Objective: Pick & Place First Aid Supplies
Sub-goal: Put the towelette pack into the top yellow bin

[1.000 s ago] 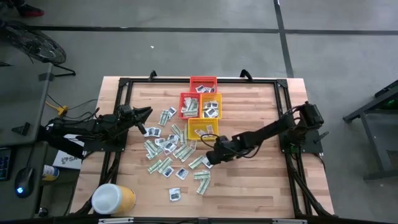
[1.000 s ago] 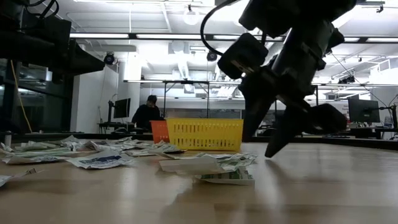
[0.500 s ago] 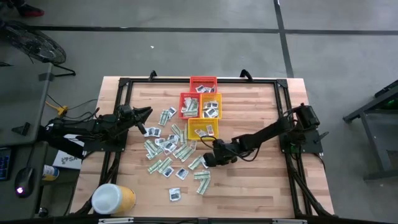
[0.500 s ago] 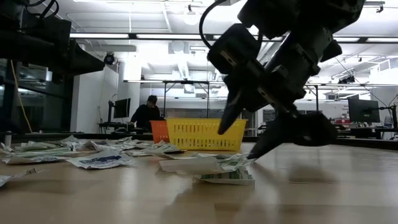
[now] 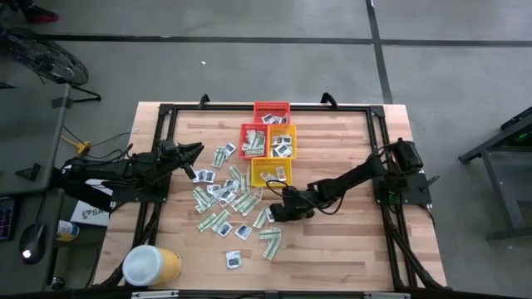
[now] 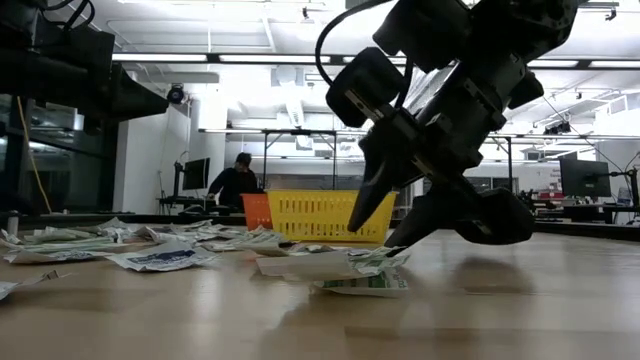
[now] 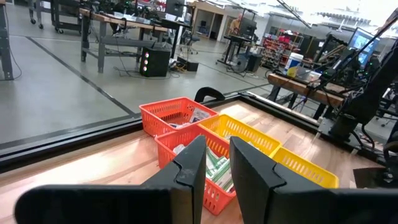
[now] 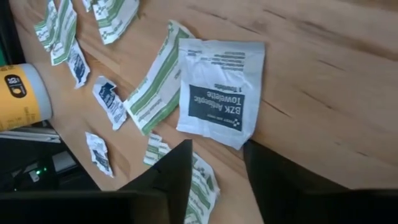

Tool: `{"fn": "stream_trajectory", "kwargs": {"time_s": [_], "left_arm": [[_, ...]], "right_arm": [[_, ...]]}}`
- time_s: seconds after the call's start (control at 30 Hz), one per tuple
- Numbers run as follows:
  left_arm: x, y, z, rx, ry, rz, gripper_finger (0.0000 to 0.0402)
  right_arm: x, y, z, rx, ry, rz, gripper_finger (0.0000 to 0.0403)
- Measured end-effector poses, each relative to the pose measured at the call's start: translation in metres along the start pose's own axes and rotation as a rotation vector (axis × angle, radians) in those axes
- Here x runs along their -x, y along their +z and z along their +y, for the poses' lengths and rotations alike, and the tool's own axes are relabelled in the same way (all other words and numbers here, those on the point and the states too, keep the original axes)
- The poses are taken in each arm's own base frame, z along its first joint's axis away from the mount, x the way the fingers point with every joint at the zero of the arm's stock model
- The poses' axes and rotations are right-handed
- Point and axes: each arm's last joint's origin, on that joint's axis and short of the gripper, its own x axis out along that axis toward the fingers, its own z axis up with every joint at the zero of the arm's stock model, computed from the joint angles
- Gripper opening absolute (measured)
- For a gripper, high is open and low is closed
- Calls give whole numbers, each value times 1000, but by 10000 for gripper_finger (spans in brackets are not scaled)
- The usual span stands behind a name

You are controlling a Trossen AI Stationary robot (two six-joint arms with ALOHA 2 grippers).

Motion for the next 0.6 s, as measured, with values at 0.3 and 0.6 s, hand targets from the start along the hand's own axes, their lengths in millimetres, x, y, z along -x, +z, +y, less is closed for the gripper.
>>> {"fn": "stream_trajectory", "kwargs": {"time_s": [0.3,0.6], "left_arm": [[0,0,0,0,0,0,73],[0,0,0,0,0,0,73]], "right_arm": [[0,3,-1,3,-6,-24,111],[0,4,0,-48,0,-62,168]]}}
